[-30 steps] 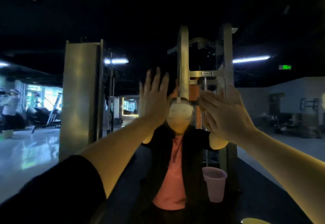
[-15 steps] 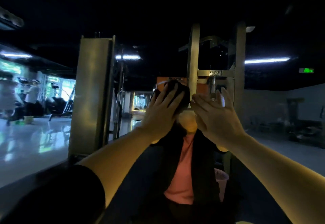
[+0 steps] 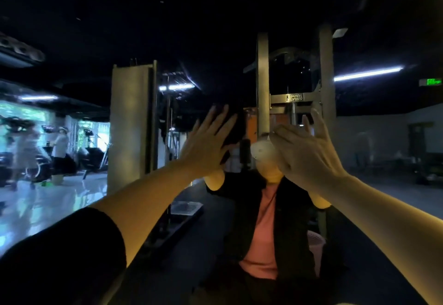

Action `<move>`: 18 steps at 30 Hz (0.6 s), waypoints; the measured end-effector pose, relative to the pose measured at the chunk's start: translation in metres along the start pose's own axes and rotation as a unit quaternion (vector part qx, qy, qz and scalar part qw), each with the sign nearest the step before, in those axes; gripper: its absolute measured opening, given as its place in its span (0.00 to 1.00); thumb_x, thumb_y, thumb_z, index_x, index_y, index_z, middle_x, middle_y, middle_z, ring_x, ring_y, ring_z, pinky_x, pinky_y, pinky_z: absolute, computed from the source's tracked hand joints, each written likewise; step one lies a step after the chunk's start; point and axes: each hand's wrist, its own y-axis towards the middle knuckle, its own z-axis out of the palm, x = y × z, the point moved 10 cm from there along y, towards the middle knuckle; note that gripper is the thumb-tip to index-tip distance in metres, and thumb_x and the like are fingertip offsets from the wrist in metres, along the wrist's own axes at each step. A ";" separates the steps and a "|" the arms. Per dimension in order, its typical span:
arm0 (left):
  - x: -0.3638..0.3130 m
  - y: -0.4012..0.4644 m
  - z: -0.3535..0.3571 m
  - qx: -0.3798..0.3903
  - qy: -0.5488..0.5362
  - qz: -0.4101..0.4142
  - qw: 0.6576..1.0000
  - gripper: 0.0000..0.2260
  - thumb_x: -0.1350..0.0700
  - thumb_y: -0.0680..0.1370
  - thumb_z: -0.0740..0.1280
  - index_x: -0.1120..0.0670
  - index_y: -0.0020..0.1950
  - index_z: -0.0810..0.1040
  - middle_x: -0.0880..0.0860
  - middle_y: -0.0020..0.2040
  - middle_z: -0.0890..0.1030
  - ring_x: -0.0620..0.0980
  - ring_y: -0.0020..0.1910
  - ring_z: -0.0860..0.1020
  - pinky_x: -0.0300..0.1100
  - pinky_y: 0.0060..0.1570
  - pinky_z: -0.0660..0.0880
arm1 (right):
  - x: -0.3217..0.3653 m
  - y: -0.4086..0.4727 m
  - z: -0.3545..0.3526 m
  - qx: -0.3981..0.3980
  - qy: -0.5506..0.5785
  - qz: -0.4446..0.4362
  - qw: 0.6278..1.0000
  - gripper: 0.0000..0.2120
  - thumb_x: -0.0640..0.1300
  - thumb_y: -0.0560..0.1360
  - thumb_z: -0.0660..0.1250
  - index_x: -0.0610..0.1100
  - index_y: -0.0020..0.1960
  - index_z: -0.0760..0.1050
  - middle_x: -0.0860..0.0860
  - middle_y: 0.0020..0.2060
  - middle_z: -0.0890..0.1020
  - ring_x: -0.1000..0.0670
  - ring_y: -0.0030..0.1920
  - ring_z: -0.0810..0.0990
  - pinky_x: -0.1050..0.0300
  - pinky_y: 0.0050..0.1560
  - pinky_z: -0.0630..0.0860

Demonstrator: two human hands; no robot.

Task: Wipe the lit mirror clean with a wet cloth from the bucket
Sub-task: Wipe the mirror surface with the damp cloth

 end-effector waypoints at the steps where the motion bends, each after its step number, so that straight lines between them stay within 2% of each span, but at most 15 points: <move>1: 0.034 0.005 -0.009 -0.004 -0.031 -0.075 0.997 0.30 0.46 0.82 0.54 0.49 0.79 0.41 0.51 0.80 0.41 0.55 0.78 0.38 0.60 0.76 0.46 | -0.001 0.003 -0.003 -0.010 0.001 0.002 1.000 0.22 0.50 0.76 0.56 0.41 0.61 0.80 0.46 0.60 0.82 0.45 0.63 0.79 0.33 0.74 0.54; 3: 0.087 0.008 -0.023 -0.036 -0.090 -0.207 0.974 0.30 0.49 0.83 0.56 0.51 0.80 0.43 0.54 0.81 0.42 0.58 0.79 0.40 0.61 0.76 0.49 | -0.005 0.014 -0.006 -0.025 -0.001 0.021 0.999 0.25 0.51 0.75 0.55 0.39 0.63 0.79 0.44 0.61 0.81 0.43 0.62 0.78 0.36 0.74 0.54; 5: 0.087 0.009 -0.027 -0.052 -0.093 -0.256 0.961 0.31 0.50 0.83 0.57 0.52 0.80 0.43 0.55 0.81 0.42 0.59 0.79 0.40 0.61 0.76 0.49 | -0.005 0.029 -0.003 -0.022 -0.008 0.042 0.999 0.26 0.52 0.76 0.54 0.39 0.66 0.76 0.43 0.64 0.79 0.41 0.64 0.76 0.35 0.74 0.55; 6: 0.070 0.011 -0.026 -0.049 -0.074 -0.230 0.969 0.31 0.50 0.83 0.57 0.52 0.80 0.42 0.54 0.81 0.42 0.59 0.78 0.39 0.61 0.76 0.47 | -0.003 0.037 -0.001 -0.020 -0.008 0.050 0.999 0.25 0.52 0.77 0.55 0.40 0.67 0.75 0.43 0.65 0.78 0.41 0.65 0.75 0.35 0.74 0.56; 8: 0.012 0.012 -0.020 -0.026 -0.017 -0.059 0.998 0.31 0.47 0.82 0.55 0.49 0.79 0.40 0.52 0.80 0.40 0.56 0.77 0.36 0.58 0.77 0.43 | 0.004 0.052 0.003 -0.027 -0.004 0.053 0.998 0.23 0.51 0.77 0.56 0.41 0.67 0.75 0.42 0.67 0.76 0.42 0.67 0.73 0.37 0.75 0.54; 9: -0.007 0.008 -0.015 -0.005 0.012 0.026 1.000 0.30 0.45 0.82 0.53 0.47 0.77 0.38 0.50 0.80 0.39 0.54 0.77 0.35 0.56 0.76 0.41 | 0.007 0.058 0.005 -0.036 -0.004 0.052 0.998 0.23 0.51 0.77 0.57 0.41 0.67 0.75 0.42 0.67 0.76 0.42 0.68 0.72 0.38 0.75 0.52; 10: -0.005 0.010 -0.016 0.003 0.038 0.070 0.997 0.29 0.43 0.81 0.50 0.46 0.76 0.37 0.49 0.79 0.38 0.53 0.77 0.35 0.55 0.76 0.39 | 0.008 0.064 0.006 -0.046 -0.003 0.050 0.998 0.23 0.50 0.77 0.57 0.41 0.67 0.75 0.42 0.67 0.76 0.42 0.68 0.72 0.39 0.76 0.51; 11: 0.015 0.019 -0.020 -0.002 0.052 0.064 0.997 0.29 0.41 0.80 0.47 0.46 0.76 0.36 0.49 0.79 0.38 0.54 0.78 0.36 0.56 0.76 0.40 | 0.008 0.070 0.008 -0.053 -0.001 0.050 0.997 0.23 0.50 0.77 0.57 0.40 0.67 0.75 0.42 0.67 0.76 0.42 0.68 0.72 0.39 0.76 0.50; 13: 0.077 0.043 -0.037 -0.019 0.029 -0.058 0.998 0.30 0.42 0.82 0.48 0.49 0.79 0.38 0.52 0.80 0.39 0.56 0.79 0.38 0.58 0.77 0.46 | 0.005 0.080 0.008 -0.071 0.009 0.060 0.996 0.23 0.51 0.78 0.55 0.40 0.67 0.75 0.42 0.66 0.77 0.43 0.68 0.73 0.39 0.77 0.49; 15: 0.131 0.054 -0.059 -0.060 -0.066 -0.194 0.977 0.29 0.47 0.84 0.53 0.52 0.81 0.43 0.55 0.81 0.42 0.58 0.79 0.41 0.59 0.76 0.49 | 0.004 0.087 0.008 -0.091 0.013 0.071 0.993 0.23 0.50 0.79 0.54 0.40 0.65 0.77 0.43 0.64 0.78 0.43 0.67 0.74 0.40 0.77 0.50; 17: 0.142 0.057 -0.067 -0.099 -0.100 -0.253 0.957 0.28 0.49 0.84 0.54 0.53 0.81 0.45 0.56 0.81 0.43 0.59 0.79 0.42 0.57 0.77 0.48 | 0.006 0.090 0.007 -0.111 0.016 0.080 0.990 0.23 0.51 0.79 0.54 0.39 0.64 0.78 0.42 0.63 0.79 0.42 0.66 0.75 0.40 0.76 0.52; 18: 0.132 0.058 -0.067 -0.111 -0.084 -0.248 0.959 0.28 0.50 0.85 0.53 0.52 0.81 0.45 0.56 0.81 0.44 0.58 0.79 0.42 0.56 0.77 0.46 | 0.007 0.089 0.007 -0.122 0.020 0.085 0.989 0.23 0.51 0.80 0.54 0.39 0.64 0.78 0.42 0.64 0.79 0.42 0.66 0.75 0.39 0.76 0.54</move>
